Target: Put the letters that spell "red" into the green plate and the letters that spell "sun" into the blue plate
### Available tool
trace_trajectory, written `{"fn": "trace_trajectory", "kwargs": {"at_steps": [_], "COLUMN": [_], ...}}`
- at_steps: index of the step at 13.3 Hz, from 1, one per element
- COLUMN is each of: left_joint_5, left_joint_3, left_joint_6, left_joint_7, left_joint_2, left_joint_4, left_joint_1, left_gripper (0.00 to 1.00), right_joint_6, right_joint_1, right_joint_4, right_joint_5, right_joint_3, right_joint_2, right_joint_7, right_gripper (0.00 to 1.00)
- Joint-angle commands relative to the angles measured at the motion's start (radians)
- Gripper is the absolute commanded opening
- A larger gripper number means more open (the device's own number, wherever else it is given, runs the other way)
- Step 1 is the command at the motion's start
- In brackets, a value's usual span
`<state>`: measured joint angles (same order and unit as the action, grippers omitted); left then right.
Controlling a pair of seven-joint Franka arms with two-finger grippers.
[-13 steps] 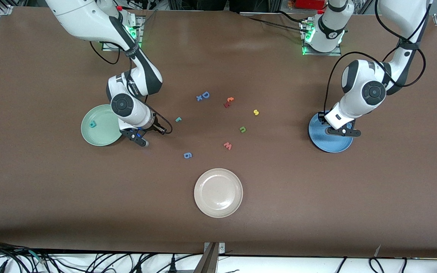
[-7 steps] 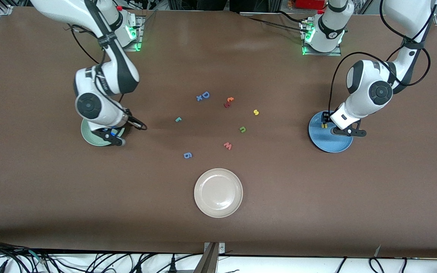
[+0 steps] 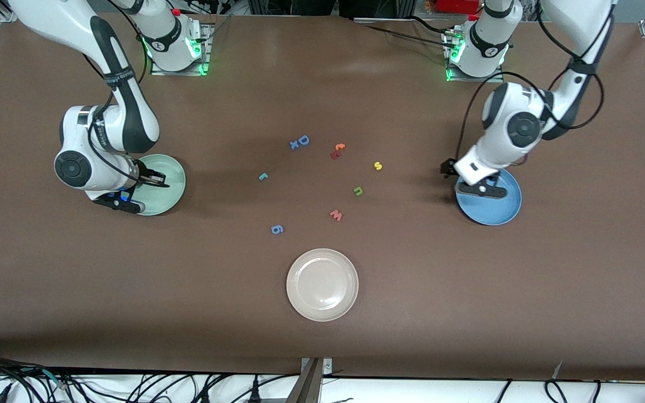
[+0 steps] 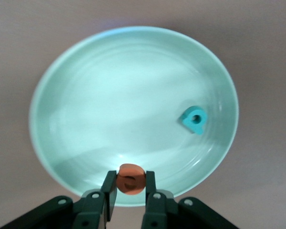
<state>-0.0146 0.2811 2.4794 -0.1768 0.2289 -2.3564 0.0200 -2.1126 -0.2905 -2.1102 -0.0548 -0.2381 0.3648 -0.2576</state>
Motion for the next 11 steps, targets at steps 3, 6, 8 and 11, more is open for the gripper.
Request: {"fn": "trace_trajectory", "kwargs": {"at_steps": [3, 6, 8, 11], "left_joint_5": [-0.018, -0.022, -0.016, -0.018], "left_joint_3": [0.145, 0.147, 0.148, 0.147], "left_joint_6": [0.003, 0.003, 0.003, 0.004], "left_joint_7": [-0.309, -0.626, -0.748, -0.915], "left_joint_2": [0.074, 0.165, 0.200, 0.227], "left_joint_4": [0.093, 0.175, 0.218, 0.239], "left_joint_1": [0.017, 0.090, 0.101, 0.150], "left_gripper": [1.00, 1.00, 1.00, 1.00], "right_joint_6": [-0.092, -0.092, -0.089, -0.043], "right_joint_1": [0.007, 0.011, 0.011, 0.007], "right_joint_4": [-0.047, -0.042, -0.037, -0.021], "right_joint_5": [-0.016, -0.020, -0.020, -0.057], "right_joint_3": [0.000, 0.000, 0.002, 0.069], "right_joint_2": [0.039, 0.045, 0.037, -0.015], "right_joint_7": [0.060, 0.069, 0.063, -0.047], "right_gripper": [0.09, 0.54, 0.82, 0.86]}}
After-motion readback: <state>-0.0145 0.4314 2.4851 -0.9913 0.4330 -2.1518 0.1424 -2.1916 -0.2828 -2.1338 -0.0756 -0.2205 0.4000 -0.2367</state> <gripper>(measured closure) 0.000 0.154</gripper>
